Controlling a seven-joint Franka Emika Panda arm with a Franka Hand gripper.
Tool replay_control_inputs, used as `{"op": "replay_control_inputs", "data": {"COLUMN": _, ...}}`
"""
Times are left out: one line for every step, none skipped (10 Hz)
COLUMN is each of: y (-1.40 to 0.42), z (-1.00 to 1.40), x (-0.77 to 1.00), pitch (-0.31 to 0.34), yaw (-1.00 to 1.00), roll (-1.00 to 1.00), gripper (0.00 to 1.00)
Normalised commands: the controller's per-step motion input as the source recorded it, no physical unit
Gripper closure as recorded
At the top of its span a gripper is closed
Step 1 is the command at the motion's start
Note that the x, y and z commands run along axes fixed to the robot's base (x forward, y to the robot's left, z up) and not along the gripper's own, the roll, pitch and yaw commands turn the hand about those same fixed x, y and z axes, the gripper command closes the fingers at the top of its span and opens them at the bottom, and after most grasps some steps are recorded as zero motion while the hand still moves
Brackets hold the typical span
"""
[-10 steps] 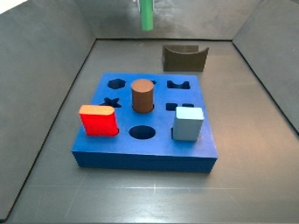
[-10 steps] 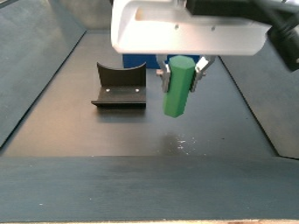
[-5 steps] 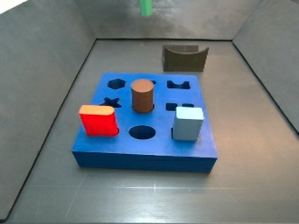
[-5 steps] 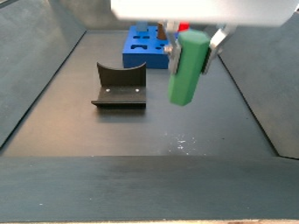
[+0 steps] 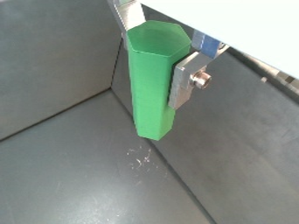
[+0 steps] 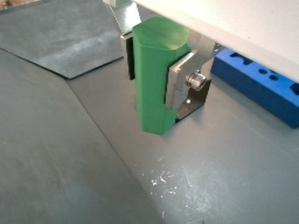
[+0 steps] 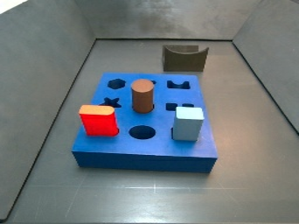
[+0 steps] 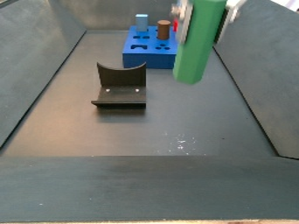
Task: Pick up the hexagon object. Move up. Move to above the board. Insert the hexagon object.
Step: Move to above the board.
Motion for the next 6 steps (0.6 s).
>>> {"op": "replay_control_inputs", "data": {"y": 0.02, "z": 0.62, "x": 0.00, "pitch": 0.119, "yaw": 0.03, "roll": 0.06, "gripper": 1.00}}
{"op": "replay_control_inputs", "data": {"y": 0.01, "z": 0.47, "x": 0.00, "pitch": 0.118, "yaw": 0.03, "roll": 0.05, "gripper": 1.00}}
{"op": "replay_control_inputs", "data": {"y": 0.01, "z": 0.32, "x": 0.01, "pitch": 0.118, "yaw": 0.03, "roll": 0.05, "gripper": 1.00}}
{"op": "replay_control_inputs", "data": {"y": -1.00, "z": 0.12, "x": 0.02, "pitch": 0.586, "yaw": -0.82, "roll": 0.03, "gripper": 1.00}}
{"op": "replay_control_inputs", "data": {"y": -1.00, "z": 0.11, "x": 0.02, "pitch": 0.539, "yaw": -0.77, "roll": 0.05, "gripper": 1.00}}
{"op": "replay_control_inputs", "data": {"y": -1.00, "z": 0.11, "x": 0.02, "pitch": 0.412, "yaw": -0.54, "roll": 0.06, "gripper": 1.00}}
